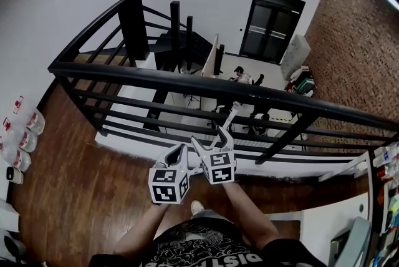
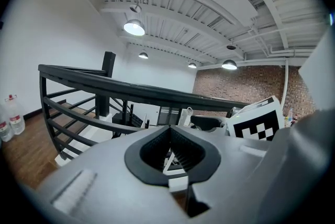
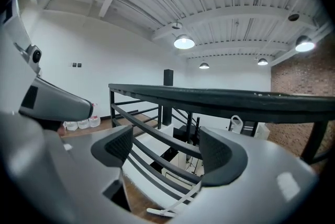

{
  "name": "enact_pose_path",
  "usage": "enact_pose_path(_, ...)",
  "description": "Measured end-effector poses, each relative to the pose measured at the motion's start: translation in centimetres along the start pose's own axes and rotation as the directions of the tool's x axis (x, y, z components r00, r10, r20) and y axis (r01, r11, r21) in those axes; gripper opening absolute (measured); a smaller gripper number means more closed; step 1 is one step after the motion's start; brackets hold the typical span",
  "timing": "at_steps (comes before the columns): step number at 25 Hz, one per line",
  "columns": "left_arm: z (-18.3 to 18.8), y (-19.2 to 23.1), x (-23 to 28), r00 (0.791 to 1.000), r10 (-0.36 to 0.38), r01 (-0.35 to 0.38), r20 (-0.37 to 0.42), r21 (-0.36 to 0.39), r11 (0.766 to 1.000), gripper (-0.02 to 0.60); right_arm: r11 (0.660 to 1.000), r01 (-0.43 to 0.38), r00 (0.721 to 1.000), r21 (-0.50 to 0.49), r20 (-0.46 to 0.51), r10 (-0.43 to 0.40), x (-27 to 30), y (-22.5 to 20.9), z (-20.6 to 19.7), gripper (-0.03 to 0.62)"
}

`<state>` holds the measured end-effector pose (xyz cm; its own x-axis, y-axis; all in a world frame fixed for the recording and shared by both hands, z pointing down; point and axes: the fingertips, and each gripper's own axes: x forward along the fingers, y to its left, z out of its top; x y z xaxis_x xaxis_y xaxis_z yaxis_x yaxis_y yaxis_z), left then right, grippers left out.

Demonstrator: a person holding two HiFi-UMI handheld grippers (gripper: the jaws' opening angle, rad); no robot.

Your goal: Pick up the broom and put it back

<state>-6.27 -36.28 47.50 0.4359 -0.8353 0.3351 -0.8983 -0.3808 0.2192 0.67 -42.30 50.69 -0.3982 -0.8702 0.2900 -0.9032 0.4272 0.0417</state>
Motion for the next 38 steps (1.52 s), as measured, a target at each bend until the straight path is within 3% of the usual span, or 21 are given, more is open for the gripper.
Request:
enact_pose_path(16,-1.7,-3.5,-8.0,0.998,-0.012,0.013,0.067,-0.011,1.0,0.005,1.0,0.0,0.997,-0.029,0.081,0.003,-12.7,6.5,2.4,0.303)
enact_pose_path(23,-2.5,-4.1,-11.7,0.994,0.008,-0.008,0.106,0.005,1.0,0.005,1.0,-0.018,0.99,-0.019,0.14,0.02,-17.2,9.9,3.5,0.214)
enact_pose_path(33,-2.1,-4.3,-15.4,0.986,0.02,-0.024,0.166,0.019,1.0,0.005,0.999,-0.026,0.985,0.019,0.168,0.023,-20.2,12.3,3.5,0.003)
enact_pose_path(38,-2.4,-4.4,-16.1,0.986,0.013,-0.018,0.169,0.026,1.0,0.005,0.998,-0.05,0.986,0.022,0.16,0.046,-20.4,13.3,3.1,0.003)
